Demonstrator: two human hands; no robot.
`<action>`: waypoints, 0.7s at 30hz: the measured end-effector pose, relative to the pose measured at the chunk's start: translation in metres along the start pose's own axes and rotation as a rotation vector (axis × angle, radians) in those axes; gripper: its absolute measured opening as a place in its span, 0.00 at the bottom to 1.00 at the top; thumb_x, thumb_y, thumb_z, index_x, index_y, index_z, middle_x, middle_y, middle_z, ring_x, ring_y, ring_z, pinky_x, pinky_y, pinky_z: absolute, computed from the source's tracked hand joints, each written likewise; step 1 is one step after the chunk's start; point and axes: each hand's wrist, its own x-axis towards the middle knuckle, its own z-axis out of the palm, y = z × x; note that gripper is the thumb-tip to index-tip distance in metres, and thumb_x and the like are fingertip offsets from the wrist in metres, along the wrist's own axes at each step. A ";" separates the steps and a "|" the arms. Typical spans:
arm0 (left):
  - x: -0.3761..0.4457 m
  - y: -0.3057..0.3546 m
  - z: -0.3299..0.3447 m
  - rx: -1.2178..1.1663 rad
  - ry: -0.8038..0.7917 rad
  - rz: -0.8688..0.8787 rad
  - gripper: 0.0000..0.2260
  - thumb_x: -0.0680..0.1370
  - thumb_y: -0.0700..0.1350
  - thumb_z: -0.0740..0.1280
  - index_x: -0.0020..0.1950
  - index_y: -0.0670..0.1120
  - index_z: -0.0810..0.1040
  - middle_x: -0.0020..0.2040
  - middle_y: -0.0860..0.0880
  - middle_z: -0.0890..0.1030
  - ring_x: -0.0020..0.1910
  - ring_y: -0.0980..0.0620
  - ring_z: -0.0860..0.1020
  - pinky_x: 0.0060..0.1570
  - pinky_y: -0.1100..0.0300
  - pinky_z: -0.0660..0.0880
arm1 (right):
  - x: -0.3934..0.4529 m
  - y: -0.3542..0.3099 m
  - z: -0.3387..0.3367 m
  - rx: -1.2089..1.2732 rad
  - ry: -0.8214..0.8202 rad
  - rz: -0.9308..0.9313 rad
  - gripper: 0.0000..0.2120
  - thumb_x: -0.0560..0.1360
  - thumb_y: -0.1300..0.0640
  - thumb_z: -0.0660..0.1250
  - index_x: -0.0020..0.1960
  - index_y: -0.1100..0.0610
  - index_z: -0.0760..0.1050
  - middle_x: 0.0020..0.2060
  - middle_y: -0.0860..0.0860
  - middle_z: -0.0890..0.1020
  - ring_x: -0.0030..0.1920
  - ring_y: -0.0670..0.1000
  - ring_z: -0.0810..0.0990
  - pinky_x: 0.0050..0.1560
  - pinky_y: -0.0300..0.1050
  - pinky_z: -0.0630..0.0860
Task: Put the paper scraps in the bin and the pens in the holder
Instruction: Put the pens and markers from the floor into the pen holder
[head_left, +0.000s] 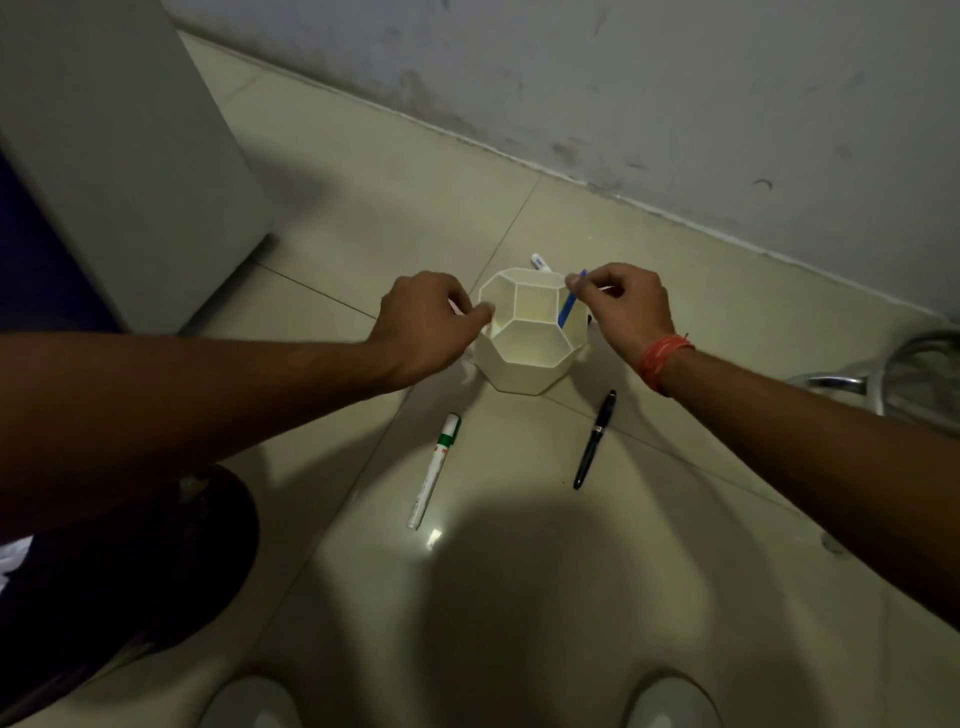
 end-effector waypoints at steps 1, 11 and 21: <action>-0.003 0.000 0.000 -0.039 0.056 -0.023 0.16 0.77 0.57 0.67 0.48 0.45 0.84 0.40 0.51 0.82 0.36 0.55 0.79 0.37 0.64 0.71 | 0.001 0.001 -0.001 0.047 0.003 -0.001 0.15 0.74 0.45 0.69 0.45 0.57 0.82 0.39 0.48 0.83 0.39 0.47 0.81 0.40 0.41 0.78; -0.059 -0.044 0.057 0.229 -0.425 -0.239 0.21 0.72 0.59 0.67 0.56 0.45 0.75 0.50 0.46 0.81 0.49 0.45 0.80 0.47 0.56 0.77 | 0.045 0.044 0.006 -0.242 0.060 0.087 0.08 0.73 0.55 0.70 0.49 0.58 0.81 0.46 0.55 0.84 0.44 0.51 0.78 0.50 0.42 0.75; -0.086 -0.031 0.071 0.139 -0.556 0.105 0.16 0.77 0.51 0.67 0.63 0.48 0.73 0.56 0.49 0.81 0.50 0.53 0.79 0.45 0.64 0.73 | 0.054 0.063 0.033 -0.748 -0.261 0.012 0.08 0.74 0.59 0.65 0.46 0.64 0.80 0.46 0.63 0.84 0.46 0.64 0.81 0.44 0.48 0.74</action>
